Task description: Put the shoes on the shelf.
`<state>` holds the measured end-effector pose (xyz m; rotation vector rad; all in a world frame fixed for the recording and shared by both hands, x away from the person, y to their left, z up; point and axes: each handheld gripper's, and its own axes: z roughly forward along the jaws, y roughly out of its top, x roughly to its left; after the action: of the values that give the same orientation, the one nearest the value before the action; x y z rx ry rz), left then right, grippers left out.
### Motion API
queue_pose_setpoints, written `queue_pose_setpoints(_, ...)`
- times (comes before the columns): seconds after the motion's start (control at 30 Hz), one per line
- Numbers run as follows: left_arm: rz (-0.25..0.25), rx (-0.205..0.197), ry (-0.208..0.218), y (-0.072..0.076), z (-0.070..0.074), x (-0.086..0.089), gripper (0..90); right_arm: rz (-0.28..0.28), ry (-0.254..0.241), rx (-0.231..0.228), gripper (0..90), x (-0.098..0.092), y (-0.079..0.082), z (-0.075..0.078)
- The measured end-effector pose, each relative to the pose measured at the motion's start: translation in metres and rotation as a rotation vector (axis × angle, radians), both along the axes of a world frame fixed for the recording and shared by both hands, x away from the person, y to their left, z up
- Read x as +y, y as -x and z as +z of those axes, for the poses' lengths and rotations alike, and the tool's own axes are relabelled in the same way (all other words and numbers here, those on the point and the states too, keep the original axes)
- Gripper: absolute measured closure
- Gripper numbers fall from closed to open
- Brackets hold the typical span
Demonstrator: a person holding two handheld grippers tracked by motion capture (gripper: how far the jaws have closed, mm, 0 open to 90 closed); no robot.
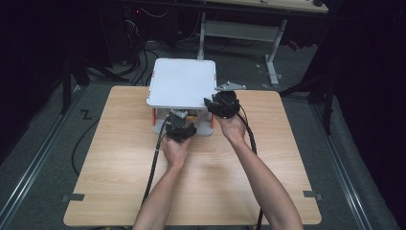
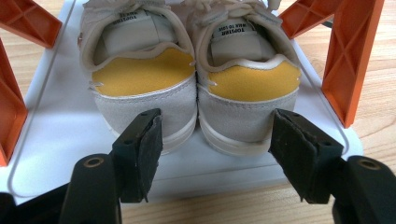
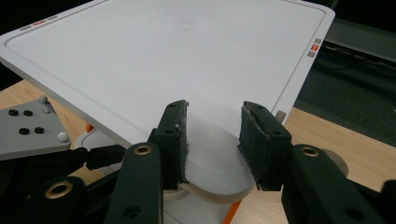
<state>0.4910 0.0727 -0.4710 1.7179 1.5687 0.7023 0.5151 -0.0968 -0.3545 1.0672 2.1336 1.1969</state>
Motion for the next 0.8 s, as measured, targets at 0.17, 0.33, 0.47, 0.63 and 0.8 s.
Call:
queue_pose_setpoints(0.17,-0.003,0.020,-0.010,0.001,-0.001,0.001,32.0,-0.001,-0.002,-0.002,61.3,0.000,0.000,0.000)
queue_pose_setpoints(0.33,-0.019,0.037,0.000,0.006,0.003,0.009,30.8,-0.001,-0.004,-0.005,61.2,0.000,0.001,-0.001)
queue_pose_setpoints(0.47,-0.039,0.034,-0.006,0.010,0.006,0.011,30.8,0.007,-0.002,-0.006,60.9,-0.001,-0.001,0.000)
queue_pose_setpoints(0.63,-0.061,0.029,0.022,0.017,0.010,0.017,31.4,0.005,0.016,-0.015,55.1,-0.001,0.002,0.001)
queue_pose_setpoints(0.8,-0.101,0.020,0.030,0.025,0.015,0.028,32.0,-0.012,-0.016,0.011,49.7,-0.012,0.004,0.003)
